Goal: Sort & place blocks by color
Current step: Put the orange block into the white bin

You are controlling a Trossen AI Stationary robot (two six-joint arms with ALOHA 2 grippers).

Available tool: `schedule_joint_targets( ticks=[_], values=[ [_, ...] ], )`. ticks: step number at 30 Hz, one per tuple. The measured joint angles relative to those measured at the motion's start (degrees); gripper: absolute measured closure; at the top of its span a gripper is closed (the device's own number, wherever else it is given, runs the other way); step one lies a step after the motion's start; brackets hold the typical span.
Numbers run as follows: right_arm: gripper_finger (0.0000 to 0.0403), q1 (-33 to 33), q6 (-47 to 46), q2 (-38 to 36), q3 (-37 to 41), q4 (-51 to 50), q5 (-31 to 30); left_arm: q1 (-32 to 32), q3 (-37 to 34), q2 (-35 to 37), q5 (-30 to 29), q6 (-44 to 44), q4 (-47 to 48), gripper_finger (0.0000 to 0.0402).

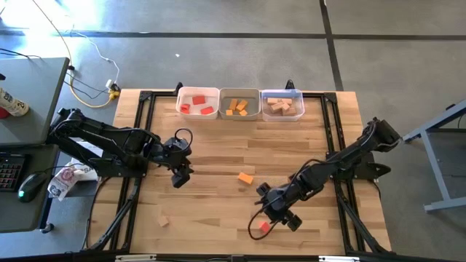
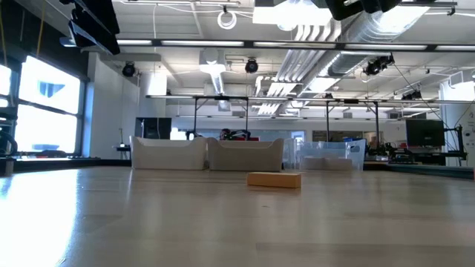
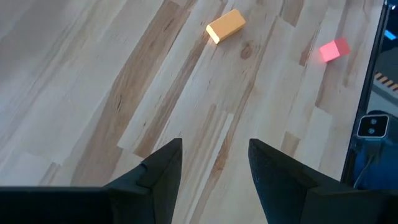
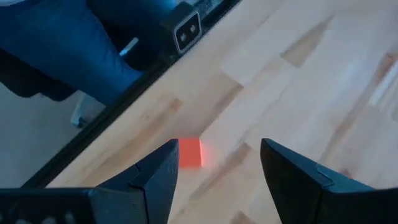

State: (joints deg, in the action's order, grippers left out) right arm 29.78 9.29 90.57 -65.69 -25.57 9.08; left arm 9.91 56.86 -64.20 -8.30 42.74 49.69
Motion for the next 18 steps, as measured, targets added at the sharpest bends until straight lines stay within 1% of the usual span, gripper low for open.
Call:
schedule_joint_targets(
  ticks=[9,18],
  values=[
    [0.0190,1.70,0.13,6.07,0.02,3.30,0.18,-0.02,0.00,0.00,-0.02,0.63,-0.23,0.0229],
    [0.0190,2.53,-0.51,11.41,0.02,4.56,0.88,-0.02,0.00,0.00,-0.13,0.62,-0.21,0.0229]
  ],
)
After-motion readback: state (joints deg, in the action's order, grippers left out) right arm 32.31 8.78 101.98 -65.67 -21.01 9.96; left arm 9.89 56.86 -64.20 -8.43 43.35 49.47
